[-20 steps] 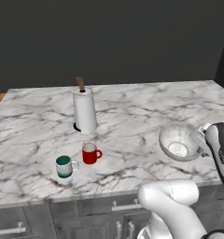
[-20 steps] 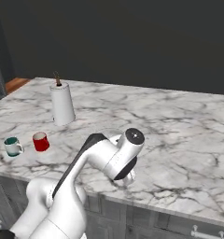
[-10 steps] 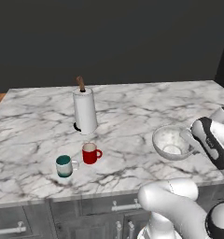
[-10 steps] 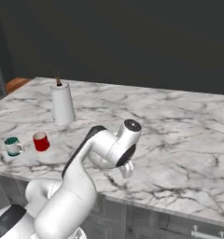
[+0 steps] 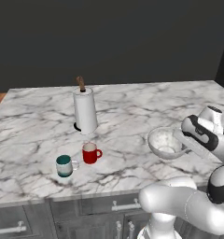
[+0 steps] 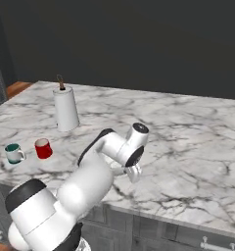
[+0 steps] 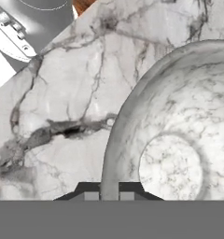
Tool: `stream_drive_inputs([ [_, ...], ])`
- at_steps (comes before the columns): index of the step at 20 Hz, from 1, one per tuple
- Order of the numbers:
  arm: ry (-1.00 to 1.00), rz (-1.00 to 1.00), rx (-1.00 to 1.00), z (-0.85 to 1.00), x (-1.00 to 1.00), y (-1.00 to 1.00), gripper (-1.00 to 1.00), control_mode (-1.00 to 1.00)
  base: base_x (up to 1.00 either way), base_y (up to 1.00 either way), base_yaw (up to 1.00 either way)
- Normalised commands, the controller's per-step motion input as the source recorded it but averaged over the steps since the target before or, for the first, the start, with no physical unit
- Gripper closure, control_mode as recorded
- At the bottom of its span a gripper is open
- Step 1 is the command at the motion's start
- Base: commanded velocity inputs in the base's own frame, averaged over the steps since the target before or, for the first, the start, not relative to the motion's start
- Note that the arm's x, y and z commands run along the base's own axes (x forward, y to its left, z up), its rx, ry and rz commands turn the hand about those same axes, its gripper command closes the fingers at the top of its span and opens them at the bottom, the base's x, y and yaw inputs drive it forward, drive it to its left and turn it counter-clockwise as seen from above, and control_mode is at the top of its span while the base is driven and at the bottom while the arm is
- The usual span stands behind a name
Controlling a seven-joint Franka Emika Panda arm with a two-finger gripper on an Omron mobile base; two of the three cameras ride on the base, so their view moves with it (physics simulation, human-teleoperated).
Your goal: Clear the mugs and bowl far away from the sink.
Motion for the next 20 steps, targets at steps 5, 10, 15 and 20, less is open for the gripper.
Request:
stream_drive_inputs([
  [5,0.0,0.0,0.0,-0.38,0.34,0.0,1.0,-1.0,0.0,0.0,0.0],
  [10,0.0,0.0,0.0,-0.34,0.29,0.0,1.0,-1.0,0.0,0.0,0.0],
  [15,0.0,0.01,0.0,-0.1,0.07,0.02,1.0,-1.0,0.0,0.0,0.0],
  [20,-0.01,0.02,-0.02,0.0,-0.06,0.18,-1.0,-1.0,0.0,0.0,0.0],
])
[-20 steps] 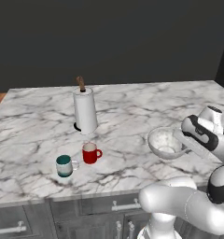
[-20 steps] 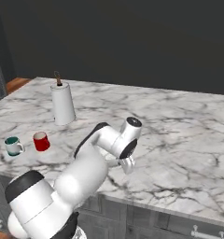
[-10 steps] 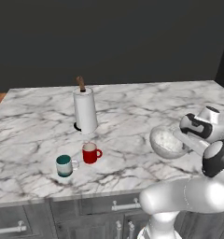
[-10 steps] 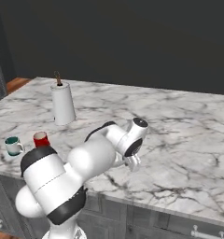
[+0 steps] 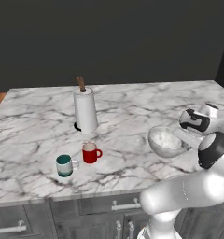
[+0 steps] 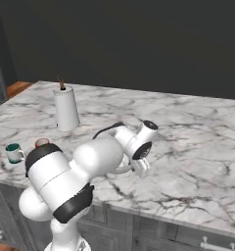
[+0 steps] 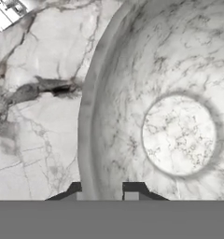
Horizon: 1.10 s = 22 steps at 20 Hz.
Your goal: Clear the mugs and bowl far away from the sink.
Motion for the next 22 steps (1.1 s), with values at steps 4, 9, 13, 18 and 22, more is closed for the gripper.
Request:
stream_drive_inputs([
  [4,-0.09,0.03,-0.03,0.07,-0.26,0.23,-1.0,-1.0,0.0,0.0,0.0],
  [9,-0.17,0.05,-0.04,0.2,-0.46,0.14,-1.0,-1.0,0.0,0.0,0.0],
  [13,-0.23,0.03,-0.03,0.33,-0.59,0.01,-1.0,-1.0,0.0,0.0,0.0],
  [18,-0.31,0.03,0.0,0.55,-0.61,0.0,-1.0,-1.0,0.0,0.0,0.0],
  [22,-0.39,0.01,0.0,0.7,-0.56,0.0,-1.0,-1.0,0.0,0.0,0.0],
])
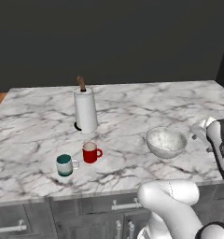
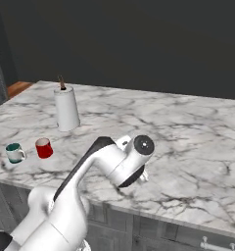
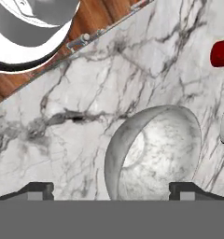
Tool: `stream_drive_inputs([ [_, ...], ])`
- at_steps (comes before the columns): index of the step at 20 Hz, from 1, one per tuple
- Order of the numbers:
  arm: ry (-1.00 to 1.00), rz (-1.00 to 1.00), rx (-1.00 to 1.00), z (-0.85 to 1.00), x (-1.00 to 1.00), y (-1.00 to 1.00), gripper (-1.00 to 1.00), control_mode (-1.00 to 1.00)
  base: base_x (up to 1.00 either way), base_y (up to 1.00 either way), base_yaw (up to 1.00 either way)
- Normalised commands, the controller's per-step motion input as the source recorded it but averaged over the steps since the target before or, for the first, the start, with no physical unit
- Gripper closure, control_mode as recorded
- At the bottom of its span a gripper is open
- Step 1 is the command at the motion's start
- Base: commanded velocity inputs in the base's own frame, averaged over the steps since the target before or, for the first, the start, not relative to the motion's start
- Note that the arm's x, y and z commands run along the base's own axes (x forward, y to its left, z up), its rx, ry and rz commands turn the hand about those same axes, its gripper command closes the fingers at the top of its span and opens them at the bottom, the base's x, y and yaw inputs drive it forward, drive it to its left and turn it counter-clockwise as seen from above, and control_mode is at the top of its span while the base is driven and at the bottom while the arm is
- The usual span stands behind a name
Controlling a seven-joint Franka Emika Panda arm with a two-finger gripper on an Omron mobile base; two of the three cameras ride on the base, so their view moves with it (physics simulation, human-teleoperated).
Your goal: Clear the mugs and bowl far away from the sink.
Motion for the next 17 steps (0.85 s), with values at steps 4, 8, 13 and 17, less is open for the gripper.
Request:
stream_drive_inputs([
  [4,-0.41,0.02,0.0,0.72,-0.43,0.0,-1.0,-1.0,0.0,0.0,0.0],
  [8,-0.38,0.03,0.0,0.59,-0.4,0.0,-1.0,-1.0,0.0,0.0,0.0],
  [13,-0.34,0.03,0.0,0.53,-0.44,0.0,-1.0,-1.0,0.0,0.0,0.0],
  [17,-0.3,0.03,0.0,0.56,-0.41,-0.06,-1.0,-1.0,0.0,0.0,0.0],
])
